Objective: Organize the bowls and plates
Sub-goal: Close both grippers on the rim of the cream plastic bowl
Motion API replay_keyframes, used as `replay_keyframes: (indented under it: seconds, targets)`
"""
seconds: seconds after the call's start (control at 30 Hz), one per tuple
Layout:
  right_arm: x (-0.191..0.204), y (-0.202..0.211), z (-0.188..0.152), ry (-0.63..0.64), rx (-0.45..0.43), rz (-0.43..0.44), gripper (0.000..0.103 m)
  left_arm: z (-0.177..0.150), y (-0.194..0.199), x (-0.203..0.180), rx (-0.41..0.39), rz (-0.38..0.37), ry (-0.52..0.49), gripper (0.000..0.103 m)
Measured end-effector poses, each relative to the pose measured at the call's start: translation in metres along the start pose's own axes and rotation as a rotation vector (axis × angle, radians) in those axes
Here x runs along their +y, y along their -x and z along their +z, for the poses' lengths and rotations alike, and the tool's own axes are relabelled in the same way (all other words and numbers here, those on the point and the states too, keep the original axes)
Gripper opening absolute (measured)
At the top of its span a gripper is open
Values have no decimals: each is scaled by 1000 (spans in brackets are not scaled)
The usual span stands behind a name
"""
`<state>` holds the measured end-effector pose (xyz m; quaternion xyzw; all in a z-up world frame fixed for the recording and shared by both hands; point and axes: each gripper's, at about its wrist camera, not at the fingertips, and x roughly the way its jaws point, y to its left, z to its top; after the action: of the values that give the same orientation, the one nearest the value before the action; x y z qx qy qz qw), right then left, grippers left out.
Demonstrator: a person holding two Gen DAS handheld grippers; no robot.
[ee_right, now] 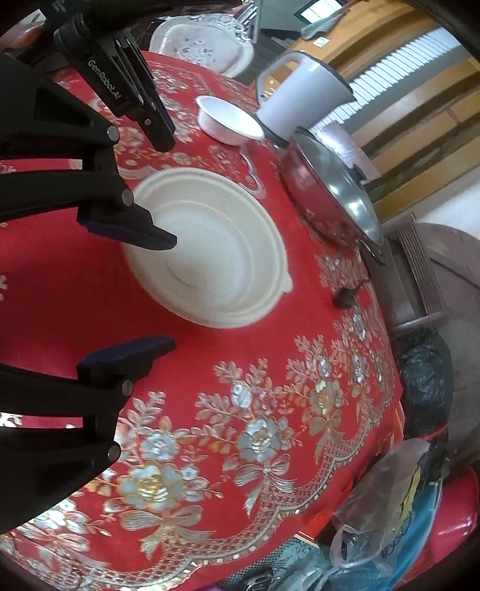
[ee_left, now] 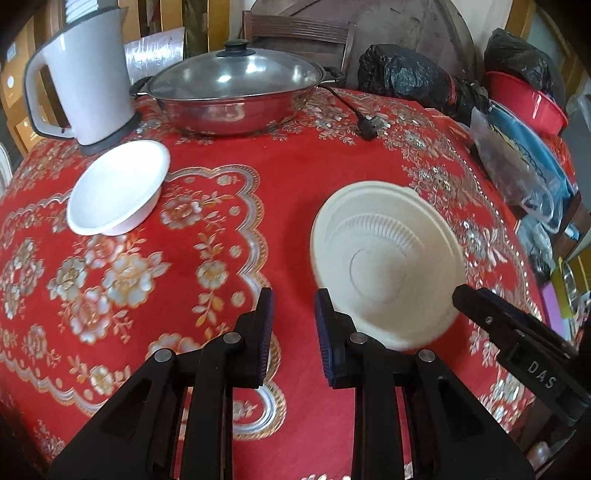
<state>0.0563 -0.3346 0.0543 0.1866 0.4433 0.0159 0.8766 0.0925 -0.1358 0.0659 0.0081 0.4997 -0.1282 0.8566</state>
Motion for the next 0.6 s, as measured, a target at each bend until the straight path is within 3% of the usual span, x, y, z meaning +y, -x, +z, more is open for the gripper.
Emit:
replay_keyframes:
  seconds: [0.6]
  targets:
    - [-10, -32, 19, -30, 28, 49, 49, 24, -42, -14, 72, -65, 17, 22]
